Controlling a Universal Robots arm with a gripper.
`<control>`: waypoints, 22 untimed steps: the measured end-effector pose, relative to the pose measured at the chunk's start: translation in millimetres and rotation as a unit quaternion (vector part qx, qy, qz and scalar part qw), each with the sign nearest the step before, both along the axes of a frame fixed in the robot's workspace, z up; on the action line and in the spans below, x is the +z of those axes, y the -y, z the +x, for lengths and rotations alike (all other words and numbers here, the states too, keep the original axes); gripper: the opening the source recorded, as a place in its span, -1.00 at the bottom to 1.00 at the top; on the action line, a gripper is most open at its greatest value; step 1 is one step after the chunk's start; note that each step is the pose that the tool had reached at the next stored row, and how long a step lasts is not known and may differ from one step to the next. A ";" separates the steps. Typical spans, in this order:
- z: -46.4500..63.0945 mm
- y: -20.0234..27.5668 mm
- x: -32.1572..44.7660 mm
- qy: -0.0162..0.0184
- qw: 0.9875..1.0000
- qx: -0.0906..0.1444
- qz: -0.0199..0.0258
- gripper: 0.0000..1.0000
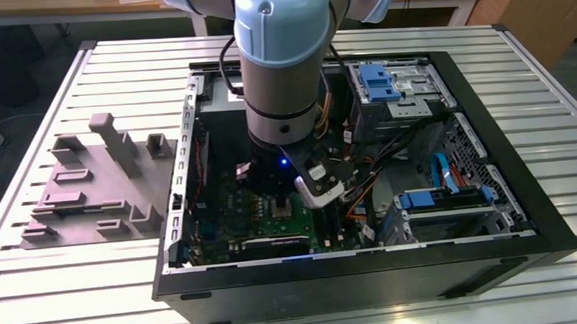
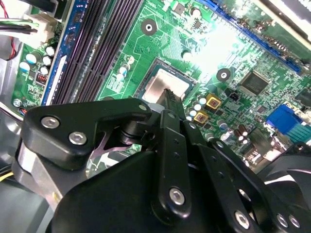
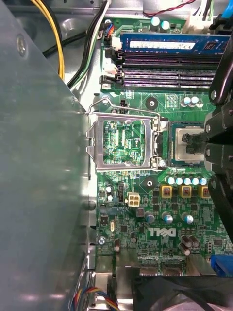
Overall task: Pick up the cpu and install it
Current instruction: 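Close the cpu cover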
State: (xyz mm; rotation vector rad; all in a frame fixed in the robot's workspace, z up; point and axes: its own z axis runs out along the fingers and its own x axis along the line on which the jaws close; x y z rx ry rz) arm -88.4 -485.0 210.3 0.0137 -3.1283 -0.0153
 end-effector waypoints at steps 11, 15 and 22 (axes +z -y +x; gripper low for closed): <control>0.0 0.0 11.6 0.000 1.000 0.000 0.000 -0.79; 0.0 0.0 21.3 0.000 1.000 0.000 0.000 -0.79; 0.0 -0.1 33.7 0.001 1.000 0.000 0.000 -0.79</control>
